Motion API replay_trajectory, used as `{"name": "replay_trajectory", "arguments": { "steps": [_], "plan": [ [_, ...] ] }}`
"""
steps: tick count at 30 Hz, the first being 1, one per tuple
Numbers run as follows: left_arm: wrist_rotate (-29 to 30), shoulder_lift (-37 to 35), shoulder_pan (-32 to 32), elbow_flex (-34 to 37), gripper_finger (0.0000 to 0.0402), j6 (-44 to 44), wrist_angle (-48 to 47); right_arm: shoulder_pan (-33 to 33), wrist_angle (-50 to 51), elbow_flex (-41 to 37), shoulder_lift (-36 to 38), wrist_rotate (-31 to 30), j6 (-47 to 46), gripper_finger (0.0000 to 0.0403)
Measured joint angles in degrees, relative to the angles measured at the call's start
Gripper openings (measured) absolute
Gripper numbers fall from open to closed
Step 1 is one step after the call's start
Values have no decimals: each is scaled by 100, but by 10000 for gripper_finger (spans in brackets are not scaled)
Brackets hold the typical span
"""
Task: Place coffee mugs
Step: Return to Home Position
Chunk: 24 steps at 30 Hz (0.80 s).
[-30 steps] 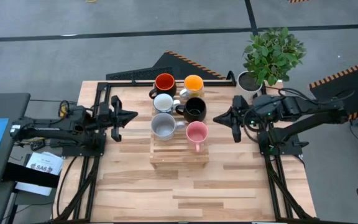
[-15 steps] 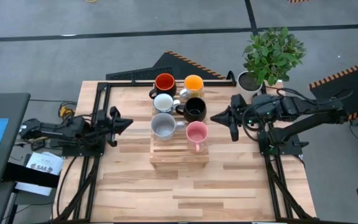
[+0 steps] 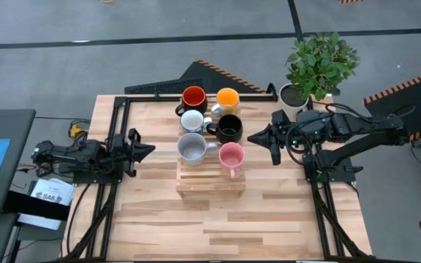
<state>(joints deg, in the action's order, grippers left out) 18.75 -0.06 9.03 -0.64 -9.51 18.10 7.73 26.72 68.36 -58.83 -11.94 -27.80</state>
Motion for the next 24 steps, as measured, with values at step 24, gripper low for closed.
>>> {"name": "replay_trajectory", "arguments": {
  "steps": [24],
  "plan": [
    [51, 41, -13, -63, 0, 664, -736, -16, -954, -2517, 1773, 483, 388, 21]
  ]
}}
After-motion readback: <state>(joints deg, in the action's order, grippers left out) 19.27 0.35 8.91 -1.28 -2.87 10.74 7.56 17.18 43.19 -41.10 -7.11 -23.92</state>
